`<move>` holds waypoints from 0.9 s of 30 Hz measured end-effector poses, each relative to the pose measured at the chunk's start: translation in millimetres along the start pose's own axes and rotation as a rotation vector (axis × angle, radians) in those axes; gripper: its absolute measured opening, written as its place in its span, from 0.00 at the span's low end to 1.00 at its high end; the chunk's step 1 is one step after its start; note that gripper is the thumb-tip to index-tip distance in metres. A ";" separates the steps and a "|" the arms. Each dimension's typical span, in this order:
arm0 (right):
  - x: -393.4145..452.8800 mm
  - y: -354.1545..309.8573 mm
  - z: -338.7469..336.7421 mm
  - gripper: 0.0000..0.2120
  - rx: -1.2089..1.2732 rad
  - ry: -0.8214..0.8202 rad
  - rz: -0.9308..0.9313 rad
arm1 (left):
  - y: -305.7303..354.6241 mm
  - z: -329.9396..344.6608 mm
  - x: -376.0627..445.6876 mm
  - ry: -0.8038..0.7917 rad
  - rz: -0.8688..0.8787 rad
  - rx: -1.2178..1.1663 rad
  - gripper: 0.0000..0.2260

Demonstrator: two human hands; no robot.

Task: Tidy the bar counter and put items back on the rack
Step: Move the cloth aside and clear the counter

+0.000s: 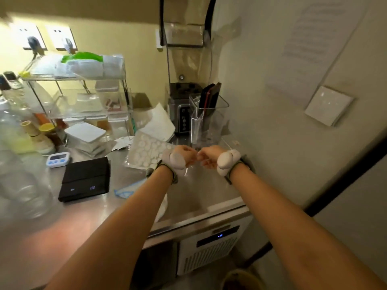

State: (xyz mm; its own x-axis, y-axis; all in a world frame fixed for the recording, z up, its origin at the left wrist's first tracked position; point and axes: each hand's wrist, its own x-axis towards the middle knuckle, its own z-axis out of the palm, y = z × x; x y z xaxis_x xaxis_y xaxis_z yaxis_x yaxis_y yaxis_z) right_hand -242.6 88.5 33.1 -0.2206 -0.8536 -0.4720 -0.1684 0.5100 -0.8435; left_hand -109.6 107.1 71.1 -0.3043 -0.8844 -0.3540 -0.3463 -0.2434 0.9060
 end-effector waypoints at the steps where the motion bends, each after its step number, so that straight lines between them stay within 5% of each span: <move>1: 2.3 -1.8 5.1 0.13 0.000 -0.011 0.000 | -4.4 -1.0 5.2 0.010 -0.001 0.012 0.17; 16: 51.0 -51.5 146.3 0.16 -0.114 -0.274 0.153 | -58.2 -143.5 64.6 0.267 -0.175 -0.101 0.09; 22: 82.9 -52.9 171.4 0.14 -0.066 -0.104 0.083 | -74.8 -176.1 94.7 0.285 -0.218 -0.101 0.07; 27: 116.5 -38.5 174.2 0.09 -0.169 0.040 0.051 | -89.2 -189.9 123.8 0.266 -0.246 0.039 0.18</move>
State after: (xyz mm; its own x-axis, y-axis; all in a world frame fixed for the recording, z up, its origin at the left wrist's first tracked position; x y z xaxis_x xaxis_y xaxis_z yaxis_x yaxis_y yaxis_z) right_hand -94.4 -49.1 -34.0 -0.2705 -0.8231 -0.4993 -0.3148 0.5657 -0.7621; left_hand 52.1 -56.3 -9.5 0.0325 -0.8753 -0.4826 -0.4159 -0.4509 0.7898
